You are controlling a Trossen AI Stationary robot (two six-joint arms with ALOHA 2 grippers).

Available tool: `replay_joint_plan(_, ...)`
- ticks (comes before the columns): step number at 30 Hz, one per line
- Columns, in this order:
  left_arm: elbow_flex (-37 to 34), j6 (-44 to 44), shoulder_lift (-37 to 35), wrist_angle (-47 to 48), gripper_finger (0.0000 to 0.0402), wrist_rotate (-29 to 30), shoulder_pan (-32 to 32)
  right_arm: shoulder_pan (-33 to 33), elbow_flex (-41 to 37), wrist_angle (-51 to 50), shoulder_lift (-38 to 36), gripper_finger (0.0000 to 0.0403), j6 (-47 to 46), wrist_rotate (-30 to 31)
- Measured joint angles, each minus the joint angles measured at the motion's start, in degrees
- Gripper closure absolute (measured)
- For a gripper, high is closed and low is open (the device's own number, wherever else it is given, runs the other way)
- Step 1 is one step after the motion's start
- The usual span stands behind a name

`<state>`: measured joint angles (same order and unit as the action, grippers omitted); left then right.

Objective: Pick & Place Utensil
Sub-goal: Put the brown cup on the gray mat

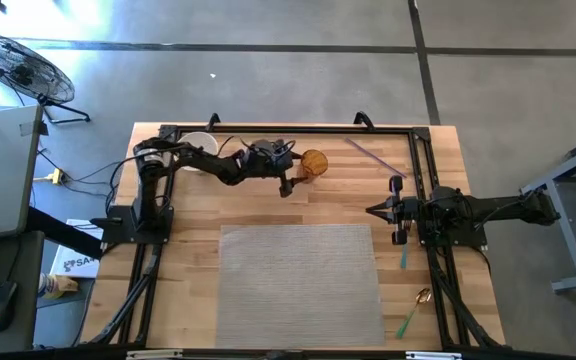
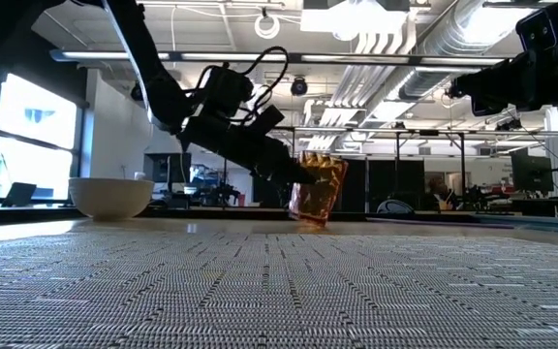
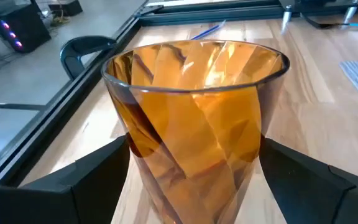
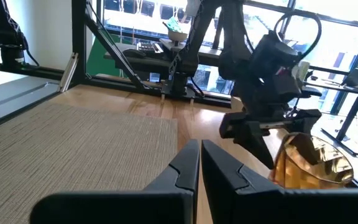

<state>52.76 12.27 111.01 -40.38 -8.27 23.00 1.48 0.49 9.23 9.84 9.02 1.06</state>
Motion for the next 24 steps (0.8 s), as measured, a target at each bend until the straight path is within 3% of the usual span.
replay_joint_plan(11, -6.42, -3.69, -2.33, -5.13, 0.0057, -0.34, -2.64, 0.01, 0.01, 0.0, 0.0, 0.0391, 0.02, 0.01)
replay_joint_plan(24, -6.89, -7.01, -2.33, -6.21, 0.0058, 2.15, -9.45, 0.02, -0.01, 0.0, 0.01, 0.0391, 0.01, 0.01)
